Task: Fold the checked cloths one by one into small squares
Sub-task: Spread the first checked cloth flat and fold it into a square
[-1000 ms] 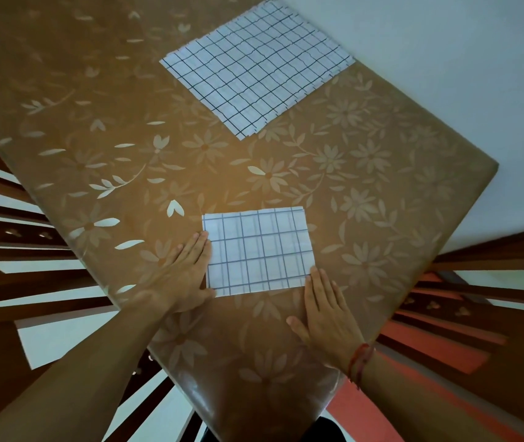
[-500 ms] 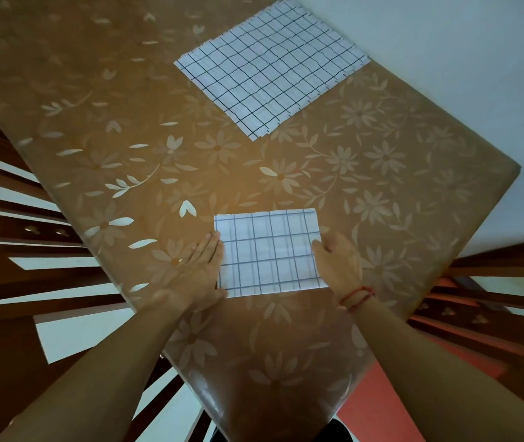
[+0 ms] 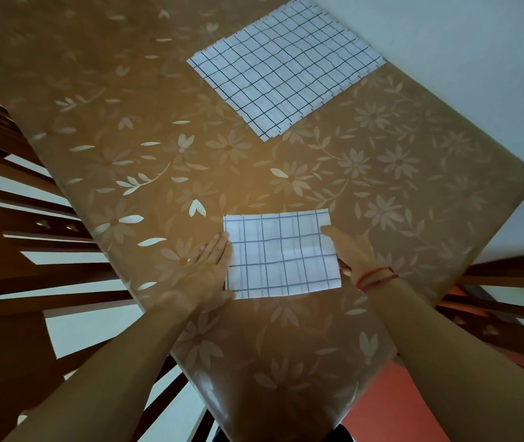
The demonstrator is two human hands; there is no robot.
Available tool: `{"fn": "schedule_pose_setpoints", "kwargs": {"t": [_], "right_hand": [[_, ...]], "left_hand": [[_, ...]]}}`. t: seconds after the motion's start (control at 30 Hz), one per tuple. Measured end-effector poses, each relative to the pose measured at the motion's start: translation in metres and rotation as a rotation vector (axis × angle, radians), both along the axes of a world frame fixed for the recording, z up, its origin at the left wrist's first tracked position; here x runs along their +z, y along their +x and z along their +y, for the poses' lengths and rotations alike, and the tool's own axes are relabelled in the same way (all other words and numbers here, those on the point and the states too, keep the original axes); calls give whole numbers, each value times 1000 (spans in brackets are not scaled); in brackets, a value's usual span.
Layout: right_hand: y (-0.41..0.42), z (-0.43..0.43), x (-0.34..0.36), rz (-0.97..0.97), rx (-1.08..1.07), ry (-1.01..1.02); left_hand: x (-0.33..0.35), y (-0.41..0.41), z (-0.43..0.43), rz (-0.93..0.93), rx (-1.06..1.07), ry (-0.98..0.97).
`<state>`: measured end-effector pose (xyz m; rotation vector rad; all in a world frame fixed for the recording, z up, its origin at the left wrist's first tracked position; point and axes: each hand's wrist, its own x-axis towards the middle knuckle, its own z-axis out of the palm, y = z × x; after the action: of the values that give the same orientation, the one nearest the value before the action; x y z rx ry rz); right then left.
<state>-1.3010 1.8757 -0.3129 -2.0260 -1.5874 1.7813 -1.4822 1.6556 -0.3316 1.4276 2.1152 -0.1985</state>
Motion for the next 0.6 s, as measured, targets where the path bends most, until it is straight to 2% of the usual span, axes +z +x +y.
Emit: {"fn": "schedule_pose_setpoints", "kwargs": {"t": [0.13,0.23,0.33,0.47,0.6], "right_hand": [[4,0,-3,55,5,-100],[6,-2,-11,-8,78,55],[7,-7,-6,-43,120,112],[14,-13,-4,-38,88,156],[23,-20,-4,-54,-9,206]], "left_hand": [[-2,0,0,8,-2,11],[-3,0,-1,0,7,22],[-2,0,-1,-2,14,41],[0,4,1,-60,89,70],[7,19,4,-117,164,225]]}}
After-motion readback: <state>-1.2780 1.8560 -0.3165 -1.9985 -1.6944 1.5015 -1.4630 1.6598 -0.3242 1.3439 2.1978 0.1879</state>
